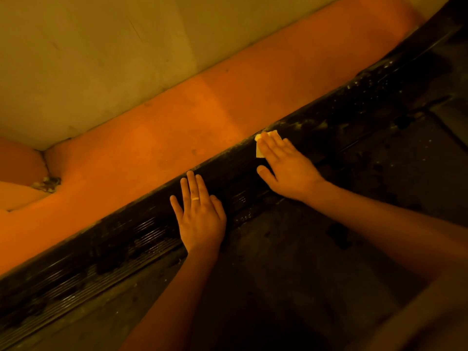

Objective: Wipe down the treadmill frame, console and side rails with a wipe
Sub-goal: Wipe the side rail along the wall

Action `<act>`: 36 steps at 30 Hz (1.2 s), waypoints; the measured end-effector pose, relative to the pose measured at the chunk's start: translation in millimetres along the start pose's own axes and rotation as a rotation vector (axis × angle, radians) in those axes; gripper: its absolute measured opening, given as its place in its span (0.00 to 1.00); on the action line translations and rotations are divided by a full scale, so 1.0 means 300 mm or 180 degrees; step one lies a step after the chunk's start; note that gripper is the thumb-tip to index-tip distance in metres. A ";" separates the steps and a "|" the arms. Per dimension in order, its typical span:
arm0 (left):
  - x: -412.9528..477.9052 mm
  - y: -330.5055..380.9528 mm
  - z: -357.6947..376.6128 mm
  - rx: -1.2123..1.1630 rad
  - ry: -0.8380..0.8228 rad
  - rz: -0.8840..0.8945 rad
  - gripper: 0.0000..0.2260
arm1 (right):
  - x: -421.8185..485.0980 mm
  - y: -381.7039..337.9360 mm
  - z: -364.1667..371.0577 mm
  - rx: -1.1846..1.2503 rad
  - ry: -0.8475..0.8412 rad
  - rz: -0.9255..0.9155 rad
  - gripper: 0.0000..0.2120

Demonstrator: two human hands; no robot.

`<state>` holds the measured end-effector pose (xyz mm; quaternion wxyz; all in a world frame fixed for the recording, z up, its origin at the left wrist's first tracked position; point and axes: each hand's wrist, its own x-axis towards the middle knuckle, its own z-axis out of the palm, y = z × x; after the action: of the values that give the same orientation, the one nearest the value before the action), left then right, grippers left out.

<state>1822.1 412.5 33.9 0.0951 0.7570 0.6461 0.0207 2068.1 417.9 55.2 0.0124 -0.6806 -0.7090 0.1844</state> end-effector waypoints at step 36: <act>0.062 0.092 -0.017 -0.0058 -0.0302 0.0748 0.29 | -0.038 0.010 -0.195 -0.0563 -0.1619 0.0875 0.41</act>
<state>1851.1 427.2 42.0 0.1294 0.8267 0.5475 0.0016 2087.7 421.1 111.7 -0.2500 -0.7006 -0.6038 0.2865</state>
